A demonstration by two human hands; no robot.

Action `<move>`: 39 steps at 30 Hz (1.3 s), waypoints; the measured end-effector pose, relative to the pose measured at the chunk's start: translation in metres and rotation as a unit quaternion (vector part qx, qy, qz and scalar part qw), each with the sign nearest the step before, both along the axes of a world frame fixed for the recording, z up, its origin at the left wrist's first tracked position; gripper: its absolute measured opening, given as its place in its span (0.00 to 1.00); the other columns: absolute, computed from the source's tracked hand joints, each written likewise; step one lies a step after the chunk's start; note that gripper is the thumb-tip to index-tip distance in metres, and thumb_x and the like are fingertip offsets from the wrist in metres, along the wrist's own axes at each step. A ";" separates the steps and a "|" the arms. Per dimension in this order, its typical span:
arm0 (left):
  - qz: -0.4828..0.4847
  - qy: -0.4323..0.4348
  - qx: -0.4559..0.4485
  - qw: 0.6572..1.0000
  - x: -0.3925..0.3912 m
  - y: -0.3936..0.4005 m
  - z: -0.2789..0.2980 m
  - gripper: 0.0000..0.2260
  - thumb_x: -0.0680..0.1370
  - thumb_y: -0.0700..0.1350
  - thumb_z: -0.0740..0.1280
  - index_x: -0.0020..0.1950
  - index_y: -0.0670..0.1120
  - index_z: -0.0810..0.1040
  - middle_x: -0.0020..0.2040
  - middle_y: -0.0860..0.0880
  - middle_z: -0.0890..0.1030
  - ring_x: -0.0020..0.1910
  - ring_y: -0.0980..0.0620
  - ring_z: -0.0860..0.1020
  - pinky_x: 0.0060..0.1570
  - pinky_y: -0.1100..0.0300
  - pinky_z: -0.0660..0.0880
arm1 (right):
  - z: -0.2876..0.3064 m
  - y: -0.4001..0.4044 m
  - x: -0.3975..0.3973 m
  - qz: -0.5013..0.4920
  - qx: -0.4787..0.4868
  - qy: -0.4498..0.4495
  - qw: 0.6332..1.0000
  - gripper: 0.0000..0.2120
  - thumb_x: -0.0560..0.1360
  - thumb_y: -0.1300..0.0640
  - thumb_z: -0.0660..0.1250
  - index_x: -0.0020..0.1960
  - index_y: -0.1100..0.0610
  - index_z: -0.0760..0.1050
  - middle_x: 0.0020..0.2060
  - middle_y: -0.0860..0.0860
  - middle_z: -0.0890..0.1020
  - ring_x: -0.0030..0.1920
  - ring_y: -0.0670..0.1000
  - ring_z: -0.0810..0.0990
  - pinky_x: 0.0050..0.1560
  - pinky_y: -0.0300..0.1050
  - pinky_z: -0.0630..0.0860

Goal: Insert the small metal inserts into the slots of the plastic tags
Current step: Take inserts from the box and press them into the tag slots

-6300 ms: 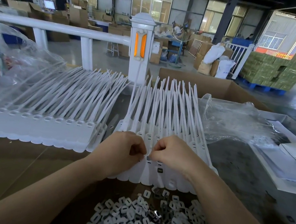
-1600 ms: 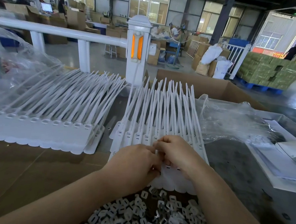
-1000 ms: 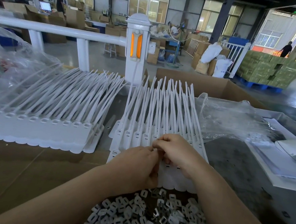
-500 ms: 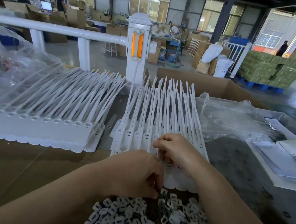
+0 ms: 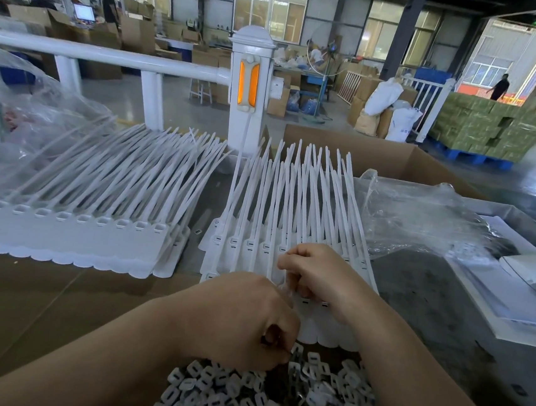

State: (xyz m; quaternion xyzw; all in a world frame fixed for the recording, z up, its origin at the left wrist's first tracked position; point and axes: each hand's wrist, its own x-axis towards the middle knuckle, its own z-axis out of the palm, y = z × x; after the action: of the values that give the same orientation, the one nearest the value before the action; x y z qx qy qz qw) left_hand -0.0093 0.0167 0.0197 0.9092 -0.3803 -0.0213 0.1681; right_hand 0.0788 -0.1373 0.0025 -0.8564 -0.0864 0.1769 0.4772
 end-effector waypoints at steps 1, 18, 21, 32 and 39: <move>-0.002 -0.001 0.003 1.000 0.000 0.000 0.000 0.04 0.76 0.49 0.69 0.46 0.53 0.83 0.42 0.57 0.81 0.42 0.60 0.78 0.38 0.71 0.71 | 0.000 0.000 0.000 -0.001 0.000 0.001 1.000 0.07 0.77 0.55 0.67 0.47 0.59 0.80 0.28 0.49 0.81 0.23 0.43 0.74 0.26 0.37 0.68; 0.040 0.115 0.101 0.987 0.010 -0.022 -0.011 0.06 0.76 0.43 0.70 0.52 0.44 0.82 0.51 0.51 0.80 0.49 0.53 0.77 0.43 0.66 0.65 | 0.000 0.000 0.000 -0.007 -0.005 0.006 1.000 0.08 0.78 0.54 0.67 0.48 0.58 0.80 0.30 0.49 0.83 0.23 0.42 0.73 0.26 0.36 0.67; 0.082 0.184 0.113 0.973 0.018 -0.032 -0.022 0.03 0.78 0.38 0.67 0.45 0.41 0.80 0.38 0.52 0.82 0.40 0.57 0.79 0.44 0.70 0.68 | 0.000 0.000 0.000 -0.007 -0.007 0.003 1.000 0.07 0.78 0.54 0.67 0.48 0.57 0.80 0.30 0.49 0.83 0.23 0.42 0.73 0.28 0.37 0.67; 0.093 0.204 -0.163 0.961 0.017 0.012 -0.007 0.02 0.77 0.47 0.69 0.45 0.54 0.80 0.38 0.59 0.82 0.34 0.64 0.78 0.35 0.72 0.72 | 0.001 -0.002 -0.001 -0.002 0.011 0.002 1.000 0.06 0.79 0.55 0.66 0.46 0.56 0.80 0.26 0.46 0.80 0.23 0.42 0.73 0.26 0.36 0.68; 0.335 0.266 -0.443 0.787 0.029 0.018 -0.014 0.03 0.78 0.40 0.69 0.50 0.42 0.79 0.34 0.50 0.82 0.32 0.56 0.78 0.37 0.63 0.78 | 0.002 -0.004 -0.001 0.018 0.043 -0.003 0.999 0.03 0.78 0.56 0.68 0.49 0.54 0.80 0.29 0.48 0.81 0.24 0.43 0.74 0.22 0.35 0.66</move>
State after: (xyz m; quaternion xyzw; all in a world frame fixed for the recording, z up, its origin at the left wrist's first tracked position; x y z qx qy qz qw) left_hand 0.0197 0.0350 0.0058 0.7632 0.0408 -0.0340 0.6439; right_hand 0.0779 -0.1410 0.0046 -0.8339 -0.1106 0.1794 0.5100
